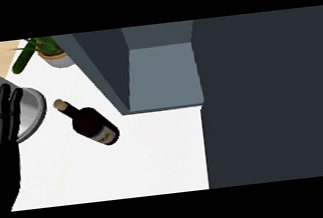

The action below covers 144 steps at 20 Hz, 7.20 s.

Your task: Pick up the wine, place it into the cabinet and close the cabinet

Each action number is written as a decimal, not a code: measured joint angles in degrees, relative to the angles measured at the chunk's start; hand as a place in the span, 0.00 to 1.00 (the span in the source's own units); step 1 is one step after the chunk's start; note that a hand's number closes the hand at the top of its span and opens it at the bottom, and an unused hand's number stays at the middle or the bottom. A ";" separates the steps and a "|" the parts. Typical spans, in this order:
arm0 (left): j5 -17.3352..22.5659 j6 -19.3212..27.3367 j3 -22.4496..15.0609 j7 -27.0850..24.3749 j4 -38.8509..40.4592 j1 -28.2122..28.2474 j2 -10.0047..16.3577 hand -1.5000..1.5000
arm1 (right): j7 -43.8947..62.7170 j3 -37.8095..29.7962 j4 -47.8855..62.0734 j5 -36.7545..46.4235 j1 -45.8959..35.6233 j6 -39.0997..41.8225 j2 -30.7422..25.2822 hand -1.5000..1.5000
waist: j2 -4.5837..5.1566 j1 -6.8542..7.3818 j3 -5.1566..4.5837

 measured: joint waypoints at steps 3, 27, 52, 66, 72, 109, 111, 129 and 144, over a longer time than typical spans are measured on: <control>5.77 -5.33 1.84 -0.99 2.02 -0.80 2.52 0.00 | 0.85 0.03 -1.93 -0.17 2.14 0.25 -0.08 0.00 | -0.54 0.14 -0.12; 51.56 -12.49 10.64 27.28 -5.23 -5.58 15.04 0.00 | 34.05 4.95 -21.51 -5.80 -4.44 -0.96 -3.83 0.00 | -1.15 0.70 -0.21; 39.29 -10.21 7.24 25.54 5.39 -11.66 10.92 0.00 | 53.96 -0.07 -22.42 -4.40 -23.71 -7.13 -6.84 0.00 | -1.10 0.23 -0.20; 31.00 -16.54 5.99 17.74 18.08 -10.33 9.28 0.00 | 59.17 -0.66 -22.54 -4.22 -30.46 -8.69 -8.24 0.00 | -1.16 0.11 -0.23; 26.93 -19.11 6.09 11.94 24.53 -8.87 8.16 0.00 | 59.74 -2.34 -22.58 -4.50 -31.71 -8.87 -9.06 0.00 | -1.16 0.02 -0.23; 9.39 -32.83 8.36 -26.23 81.63 -20.47 6.80 0.00 | 61.39 -0.30 -22.09 -3.97 -36.99 -11.28 -9.89 0.00 | -1.04 -0.45 -0.29; 8.54 -32.64 8.10 -27.61 83.50 -21.46 6.42 0.00 | 61.37 -0.71 -22.22 -4.07 -36.28 -11.29 -10.08 0.00 | -1.05 -0.42 -0.28; 2.32 -30.35 5.01 -36.92 94.39 -29.38 4.90 1.00 | 60.19 -0.11 -21.90 -4.07 -34.61 -12.11 -9.79 0.00 | -0.96 -0.81 -0.30; 1.25 -9.06 5.13 -47.40 80.48 -20.62 -3.08 1.00 | 59.99 -0.92 -21.72 -4.31 -33.30 -11.89 -10.78 0.00 | -1.58 0.76 -0.16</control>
